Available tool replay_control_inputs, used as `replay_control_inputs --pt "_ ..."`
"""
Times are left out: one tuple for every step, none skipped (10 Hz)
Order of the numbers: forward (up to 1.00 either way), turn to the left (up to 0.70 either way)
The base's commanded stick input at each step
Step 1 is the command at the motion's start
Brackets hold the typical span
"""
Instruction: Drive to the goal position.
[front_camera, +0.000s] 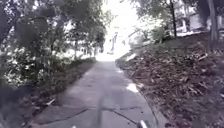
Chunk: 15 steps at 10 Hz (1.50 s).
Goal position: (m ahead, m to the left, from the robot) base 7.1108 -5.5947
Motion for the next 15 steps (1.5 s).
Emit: replay_control_inputs --pt "0.50 0.00" --pt "0.50 0.00" --pt "0.50 0.00" --pt "0.50 0.00" --pt "0.50 0.00" --pt "0.50 0.00" --pt "0.50 0.00" --pt "0.50 0.00" --pt "0.50 0.00" --pt "0.50 0.00" --pt "0.50 0.00" --pt "0.50 0.00" --pt "0.50 0.00" --pt "0.50 0.00" --pt "0.50 0.00"
